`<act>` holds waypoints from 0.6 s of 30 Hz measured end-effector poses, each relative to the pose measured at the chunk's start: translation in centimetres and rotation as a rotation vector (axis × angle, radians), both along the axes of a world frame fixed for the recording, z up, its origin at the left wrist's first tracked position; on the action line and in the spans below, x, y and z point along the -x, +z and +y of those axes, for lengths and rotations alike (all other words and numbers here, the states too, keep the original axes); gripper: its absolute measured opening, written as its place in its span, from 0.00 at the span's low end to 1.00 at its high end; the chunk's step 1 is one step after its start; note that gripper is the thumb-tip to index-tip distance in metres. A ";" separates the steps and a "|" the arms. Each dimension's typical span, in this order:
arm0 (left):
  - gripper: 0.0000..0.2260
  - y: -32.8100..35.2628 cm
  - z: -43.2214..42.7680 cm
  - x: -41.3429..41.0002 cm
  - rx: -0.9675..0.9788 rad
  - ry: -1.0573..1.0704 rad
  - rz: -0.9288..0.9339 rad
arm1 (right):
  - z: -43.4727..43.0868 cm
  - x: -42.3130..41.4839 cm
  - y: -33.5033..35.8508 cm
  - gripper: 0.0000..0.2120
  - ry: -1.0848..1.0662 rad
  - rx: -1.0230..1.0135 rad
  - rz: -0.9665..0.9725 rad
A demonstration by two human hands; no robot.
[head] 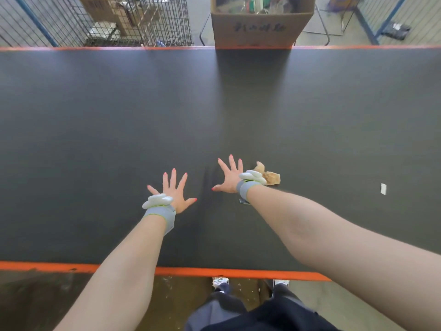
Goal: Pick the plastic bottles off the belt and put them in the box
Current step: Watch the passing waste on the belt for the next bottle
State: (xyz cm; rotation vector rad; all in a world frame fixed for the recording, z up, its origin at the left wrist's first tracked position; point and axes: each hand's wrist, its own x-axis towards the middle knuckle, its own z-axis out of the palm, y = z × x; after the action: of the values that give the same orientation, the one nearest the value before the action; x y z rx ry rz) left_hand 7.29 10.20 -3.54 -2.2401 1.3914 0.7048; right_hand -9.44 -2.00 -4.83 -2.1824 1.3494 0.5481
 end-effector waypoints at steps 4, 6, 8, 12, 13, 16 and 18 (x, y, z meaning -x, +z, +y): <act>0.37 -0.3 1.5 -1.0 -0.022 0.066 -0.037 | -0.4 1.7 -1.5 0.60 -0.033 -0.085 0.106; 0.37 -0.2 1.5 -1.2 -0.024 0.089 -0.042 | -1.1 2.8 -1.5 0.64 -0.044 -0.090 0.195; 0.37 -0.2 1.2 -0.9 -0.012 0.114 -0.025 | -1.9 3.6 -1.3 0.66 -0.051 -0.083 0.242; 0.36 -0.5 0.4 -0.1 0.006 0.120 0.003 | -2.8 3.8 -0.8 0.63 -0.060 -0.062 0.190; 0.35 -0.7 0.3 0.0 0.007 0.108 0.000 | -2.7 3.6 -0.8 0.62 -0.056 -0.055 0.174; 0.34 -1.1 0.2 0.2 0.002 0.067 -0.038 | -2.3 3.2 -1.0 0.61 -0.037 -0.054 0.150; 0.34 -1.4 0.5 0.2 -0.016 0.060 -0.048 | -1.8 3.1 -1.4 0.62 -0.016 -0.062 0.161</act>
State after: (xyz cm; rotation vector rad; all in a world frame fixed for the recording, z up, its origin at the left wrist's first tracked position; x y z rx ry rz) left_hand 7.05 10.68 -4.96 -2.2794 1.2965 0.6746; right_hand -12.53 -3.84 -6.23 -2.1134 1.4114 0.7630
